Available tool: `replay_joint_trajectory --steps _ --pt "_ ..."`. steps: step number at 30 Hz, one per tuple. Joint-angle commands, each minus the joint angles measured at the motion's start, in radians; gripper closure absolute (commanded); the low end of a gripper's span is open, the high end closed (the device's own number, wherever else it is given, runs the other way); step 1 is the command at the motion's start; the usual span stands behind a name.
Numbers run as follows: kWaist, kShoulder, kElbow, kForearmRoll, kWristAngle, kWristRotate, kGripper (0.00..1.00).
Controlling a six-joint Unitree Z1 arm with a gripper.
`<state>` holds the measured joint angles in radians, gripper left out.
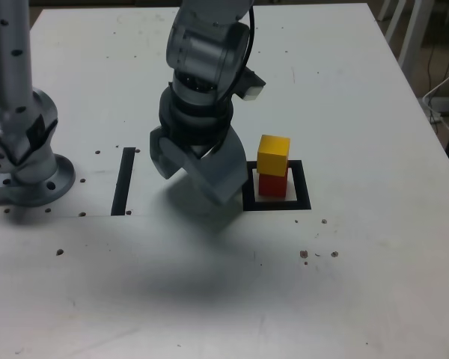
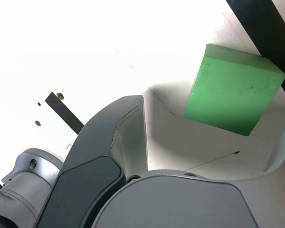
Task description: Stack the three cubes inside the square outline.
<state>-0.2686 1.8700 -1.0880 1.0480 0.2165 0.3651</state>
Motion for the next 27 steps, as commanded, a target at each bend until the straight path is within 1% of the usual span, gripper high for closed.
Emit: replay_joint_trajectory --steps 1,8,12,21,27 --pt "0.002 0.008 0.002 -0.004 0.001 -0.002 0.07" --pt "0.003 0.026 0.0 -0.012 0.001 -0.005 0.1" --pt "0.003 0.039 -0.003 -0.019 0.0 -0.007 0.15" --pt "0.003 0.047 -0.003 -0.034 0.001 -0.017 0.36" --pt "0.003 0.046 -0.001 -0.038 0.009 -0.027 0.48"
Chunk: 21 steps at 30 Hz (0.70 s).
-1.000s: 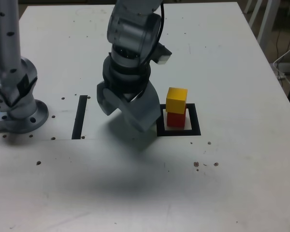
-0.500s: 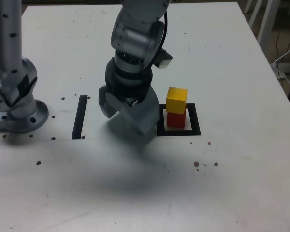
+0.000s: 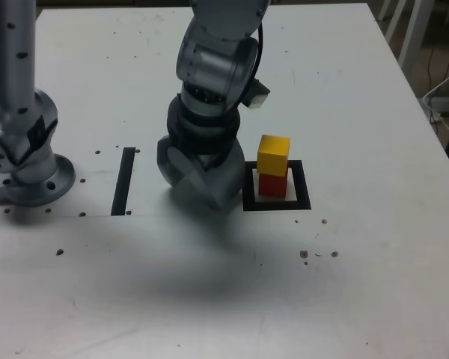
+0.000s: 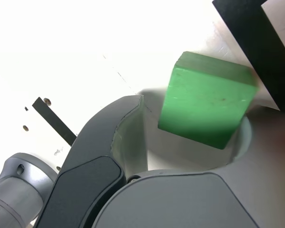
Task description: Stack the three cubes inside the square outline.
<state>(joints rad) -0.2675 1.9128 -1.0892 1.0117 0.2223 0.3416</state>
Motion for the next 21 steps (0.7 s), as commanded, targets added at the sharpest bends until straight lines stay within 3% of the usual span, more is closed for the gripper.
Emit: replay_joint_trajectory --steps 1,9,21 --pt "0.002 0.003 0.001 -0.003 0.005 -0.005 0.51" --pt "0.002 0.0 0.002 -0.007 0.019 -0.012 0.72" --pt "0.002 -0.015 0.0 0.003 0.02 -0.014 0.74"
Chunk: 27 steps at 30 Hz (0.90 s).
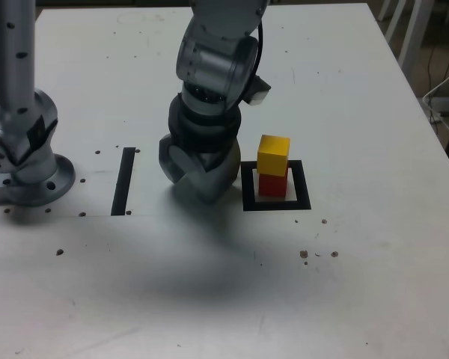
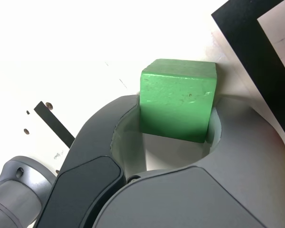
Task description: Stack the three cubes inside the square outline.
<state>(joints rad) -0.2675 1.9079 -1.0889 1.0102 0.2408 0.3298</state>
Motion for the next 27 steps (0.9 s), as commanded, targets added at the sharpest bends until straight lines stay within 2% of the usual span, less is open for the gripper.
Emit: replay_joint_trajectory --steps 1,9,18,27 --pt "0.002 -0.015 -0.002 0.008 0.002 -0.004 0.74" --pt "0.003 -0.069 -0.033 0.077 0.001 -0.024 0.74" --pt "0.026 -0.101 -0.128 0.216 -0.009 -0.026 0.74" --pt "0.028 -0.114 -0.273 0.345 -0.056 -0.049 0.74"
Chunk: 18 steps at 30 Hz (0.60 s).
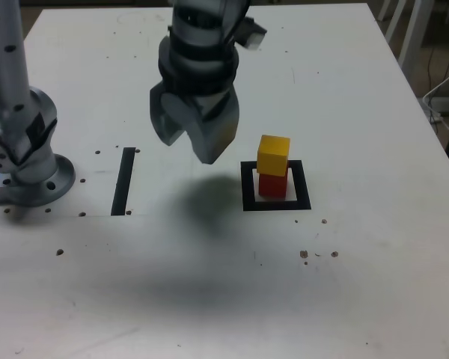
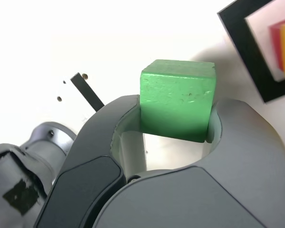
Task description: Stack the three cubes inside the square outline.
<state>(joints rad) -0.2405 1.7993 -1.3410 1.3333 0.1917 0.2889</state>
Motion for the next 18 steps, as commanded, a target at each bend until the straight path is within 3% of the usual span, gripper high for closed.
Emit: replay_joint_trajectory --steps 1,8,18 --pt "0.001 -0.004 -0.039 0.036 -0.012 -0.014 0.74" --pt "0.001 0.031 -0.161 0.122 -0.058 -0.053 0.74" --pt "0.001 0.103 -0.267 0.164 -0.123 -0.163 0.74"
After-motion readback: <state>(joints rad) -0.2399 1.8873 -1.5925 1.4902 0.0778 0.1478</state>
